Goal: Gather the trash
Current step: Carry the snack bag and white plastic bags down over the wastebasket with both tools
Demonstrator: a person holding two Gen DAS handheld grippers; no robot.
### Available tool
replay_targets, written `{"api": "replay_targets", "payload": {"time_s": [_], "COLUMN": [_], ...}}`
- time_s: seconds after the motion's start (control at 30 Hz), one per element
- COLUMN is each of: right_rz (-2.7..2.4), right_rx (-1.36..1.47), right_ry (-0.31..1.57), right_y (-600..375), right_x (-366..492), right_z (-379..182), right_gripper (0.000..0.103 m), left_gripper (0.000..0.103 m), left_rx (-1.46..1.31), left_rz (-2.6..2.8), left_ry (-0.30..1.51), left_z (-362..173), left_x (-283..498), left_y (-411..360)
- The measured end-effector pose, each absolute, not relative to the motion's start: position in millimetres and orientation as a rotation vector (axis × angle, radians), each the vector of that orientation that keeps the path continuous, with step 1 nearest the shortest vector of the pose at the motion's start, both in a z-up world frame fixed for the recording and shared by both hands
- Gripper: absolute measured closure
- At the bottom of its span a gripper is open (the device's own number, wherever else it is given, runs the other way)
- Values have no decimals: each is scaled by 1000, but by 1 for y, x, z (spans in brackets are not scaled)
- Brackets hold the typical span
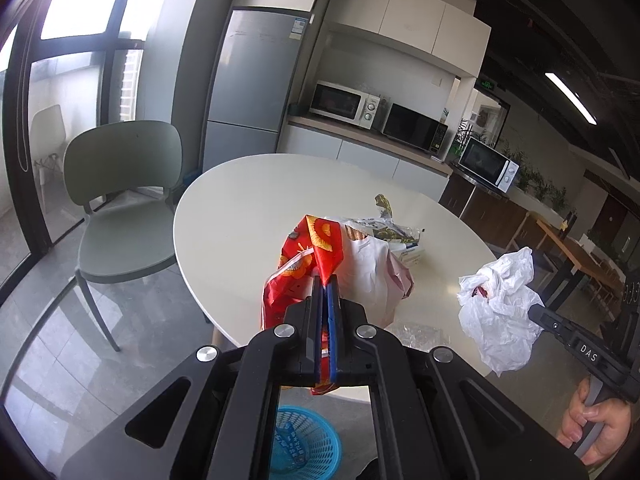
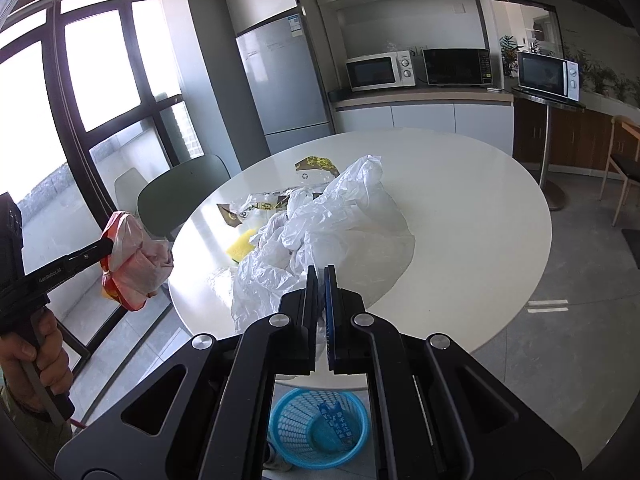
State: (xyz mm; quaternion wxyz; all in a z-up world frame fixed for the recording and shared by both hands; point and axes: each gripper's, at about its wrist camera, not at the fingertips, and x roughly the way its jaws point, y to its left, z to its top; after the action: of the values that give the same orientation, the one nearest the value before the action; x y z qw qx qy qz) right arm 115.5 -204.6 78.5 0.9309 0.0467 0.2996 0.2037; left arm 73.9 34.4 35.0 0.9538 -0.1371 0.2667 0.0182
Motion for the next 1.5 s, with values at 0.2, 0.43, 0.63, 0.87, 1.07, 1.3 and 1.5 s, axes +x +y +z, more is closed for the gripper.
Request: {"api": "replay_targets", "payload": {"time_s": [0.2, 0.43, 0.63, 0.87, 1.07, 1.3, 1.5], "right_rz": [454, 489, 513, 527, 528, 529, 530], "right_rx": [75, 76, 73, 55, 48, 47, 40], "right_ry": [622, 670, 713, 778, 832, 895, 964], "right_y": [-206, -213, -211, -202, -200, -195, -188], "right_x": [86, 55, 47, 34, 23, 19, 25], "right_z": [81, 69, 59, 36, 18, -8, -39], "right_gripper": [100, 100, 100, 100, 100, 100, 100], "left_gripper": [102, 102, 102, 102, 102, 102, 102], "left_rx": [-240, -215, -204, -225, -244, -233, -234], "left_rz": [16, -4, 4, 2, -24, -14, -11], "left_ry": [578, 676, 731, 776, 817, 871, 914], "left_z": [22, -11, -36, -56, -72, -95, -115], "left_x": [56, 43, 35, 33, 35, 41, 45], "left_y": [28, 29, 29, 34, 30, 27, 28]}}
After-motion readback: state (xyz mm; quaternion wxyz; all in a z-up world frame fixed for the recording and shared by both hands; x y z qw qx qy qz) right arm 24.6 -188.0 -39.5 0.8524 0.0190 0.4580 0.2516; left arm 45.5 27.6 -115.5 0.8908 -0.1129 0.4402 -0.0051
